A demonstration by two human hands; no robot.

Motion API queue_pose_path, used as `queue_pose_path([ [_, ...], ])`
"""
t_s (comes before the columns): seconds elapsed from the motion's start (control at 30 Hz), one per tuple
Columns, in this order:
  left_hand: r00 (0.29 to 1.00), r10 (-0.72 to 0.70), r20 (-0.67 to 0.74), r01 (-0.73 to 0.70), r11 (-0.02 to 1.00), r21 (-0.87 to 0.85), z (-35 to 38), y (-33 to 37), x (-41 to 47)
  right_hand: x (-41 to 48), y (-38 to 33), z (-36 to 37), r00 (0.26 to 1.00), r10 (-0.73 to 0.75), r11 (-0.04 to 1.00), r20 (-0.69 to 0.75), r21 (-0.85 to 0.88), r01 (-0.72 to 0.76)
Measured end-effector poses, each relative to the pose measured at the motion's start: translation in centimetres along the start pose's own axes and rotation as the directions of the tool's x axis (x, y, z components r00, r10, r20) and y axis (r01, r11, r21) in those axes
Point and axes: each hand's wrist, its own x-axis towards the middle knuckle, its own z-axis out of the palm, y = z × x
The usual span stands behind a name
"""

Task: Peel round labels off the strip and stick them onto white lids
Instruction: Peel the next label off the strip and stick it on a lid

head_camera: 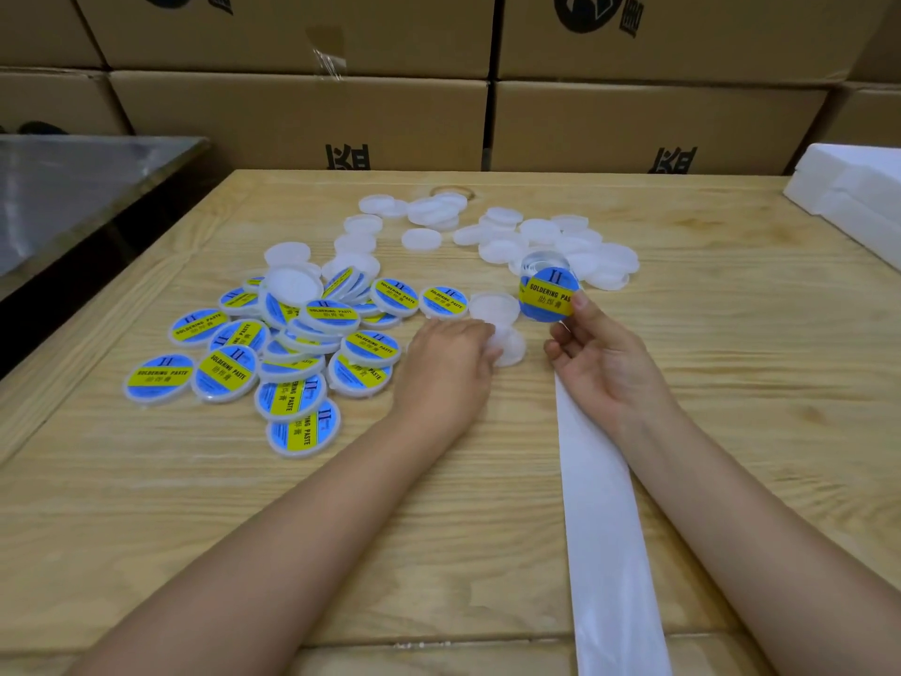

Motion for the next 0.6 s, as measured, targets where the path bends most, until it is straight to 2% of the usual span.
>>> queue_pose_path([
  [0.07,0.995,-0.075,-0.059,0.068,0.991,-0.112,-0.5,-0.1,0.2,0.0,0.0,0.0,1.0,-0.002,1.0,0.013,-0.012,0.002],
  [0.13,0.984,-0.161,-0.077,0.125,0.928,-0.35,-1.1,-0.1,0.3,-0.1,0.0,0.0,0.999,-0.005,1.0,0.042,-0.027,0.006],
  [0.17,0.975,-0.216,-0.042,0.162,0.834,-0.528,-1.4,-0.2,0.5,-0.1,-0.1,0.0,0.998,-0.006,0.999,0.063,-0.036,0.008],
  [0.23,0.941,-0.327,0.083,0.253,0.521,-0.815,-2.1,-0.3,0.9,-0.2,0.0,0.0,0.994,-0.003,0.998,0.109,-0.056,0.009],
  [0.27,0.922,-0.359,0.143,0.287,0.387,-0.876,-2.3,-0.5,1.0,-0.2,0.0,0.0,0.992,-0.001,0.998,0.128,-0.066,0.009],
  [0.3,0.907,-0.375,0.191,0.316,0.31,-0.896,-2.6,-0.8,1.1,-0.3,0.1,0.0,0.99,0.002,0.997,0.142,-0.078,0.009],
  [0.4,0.886,-0.375,0.272,0.379,0.25,-0.891,-2.9,-1.1,1.3,-0.2,0.1,0.0,0.989,0.009,0.996,0.145,-0.093,0.005],
  [0.6,0.885,-0.351,0.307,0.407,0.262,-0.875,-2.6,-0.6,1.2,-0.1,0.2,0.0,0.988,0.023,0.993,0.156,-0.118,-0.004],
])
